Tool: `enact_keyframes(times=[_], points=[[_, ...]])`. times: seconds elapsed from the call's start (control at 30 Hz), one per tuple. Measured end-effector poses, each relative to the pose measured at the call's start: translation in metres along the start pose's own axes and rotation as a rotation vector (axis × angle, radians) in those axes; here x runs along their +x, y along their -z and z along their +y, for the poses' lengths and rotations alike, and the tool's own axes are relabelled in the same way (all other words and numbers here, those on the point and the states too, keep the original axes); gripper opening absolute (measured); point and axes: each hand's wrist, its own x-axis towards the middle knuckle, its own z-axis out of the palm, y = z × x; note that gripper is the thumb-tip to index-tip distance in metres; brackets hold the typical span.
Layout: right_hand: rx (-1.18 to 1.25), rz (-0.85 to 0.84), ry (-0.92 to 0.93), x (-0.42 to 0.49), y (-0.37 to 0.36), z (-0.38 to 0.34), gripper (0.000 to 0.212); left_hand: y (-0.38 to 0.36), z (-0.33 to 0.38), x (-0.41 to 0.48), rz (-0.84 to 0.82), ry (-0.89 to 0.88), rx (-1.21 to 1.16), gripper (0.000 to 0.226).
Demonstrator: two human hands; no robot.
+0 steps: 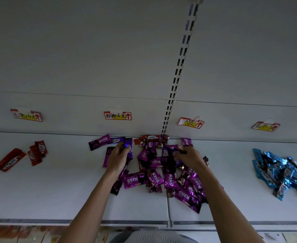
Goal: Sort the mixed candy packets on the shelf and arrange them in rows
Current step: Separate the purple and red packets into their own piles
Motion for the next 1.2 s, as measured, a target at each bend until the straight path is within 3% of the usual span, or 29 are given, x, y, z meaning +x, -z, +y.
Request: enact_keyframes(times=[0.07, 0.13, 0.27, 0.33, 0.43, 0.53, 0.7, 0.8, 0.93, 1.0, 1.1, 1.2], points=[[-0.031, 0.014, 0.021, 0.0, 0.003, 0.003, 0.03, 0.001, 0.001, -0.001, -0.017, 0.048, -0.091, 0.011], [-0.013, 0.046, 0.043, -0.002, 0.002, 0.004, 0.021, 0.001, 0.004, -0.001, -0.022, 0.092, -0.213, 0.014], [-0.068, 0.441, 0.158, -0.008, -0.008, 0.003, 0.03, -0.002, 0.01, 0.0, -0.02, 0.119, -0.319, 0.016], [-0.14, 0.41, 0.178, -0.01, -0.019, -0.005, 0.02, -0.001, 0.013, 0.001, -0.035, 0.106, -0.341, 0.015], [-0.285, 0.264, 0.031, -0.006, -0.037, -0.015, 0.047, 0.001, 0.013, 0.008, 0.009, 0.094, -0.296, 0.012], [-0.362, 0.298, 0.006, 0.0, -0.049, -0.024, 0.06, 0.013, 0.009, 0.019, 0.095, 0.015, -0.097, 0.017], [-0.356, 0.253, -0.02, 0.009, -0.054, -0.044, 0.05, 0.037, -0.005, 0.037, 0.21, 0.013, 0.228, 0.014], [-0.384, 0.21, -0.027, 0.011, -0.049, -0.052, 0.041, 0.043, -0.013, 0.042, 0.189, -0.072, 0.409, 0.041], [-0.495, 0.193, -0.025, 0.011, -0.045, -0.058, 0.039, 0.043, -0.012, 0.049, 0.124, -0.225, 0.541, 0.048], [-0.522, 0.191, -0.026, 0.012, -0.043, -0.058, 0.037, 0.043, -0.012, 0.057, 0.071, -0.22, 0.607, 0.054], [-0.46, 0.227, -0.042, 0.012, -0.041, -0.051, 0.024, 0.04, -0.015, 0.061, 0.047, -0.164, 0.746, 0.048], [-0.339, 0.269, -0.051, 0.015, -0.038, -0.041, 0.018, 0.038, -0.018, 0.055, 0.145, -0.241, 0.806, 0.031]])
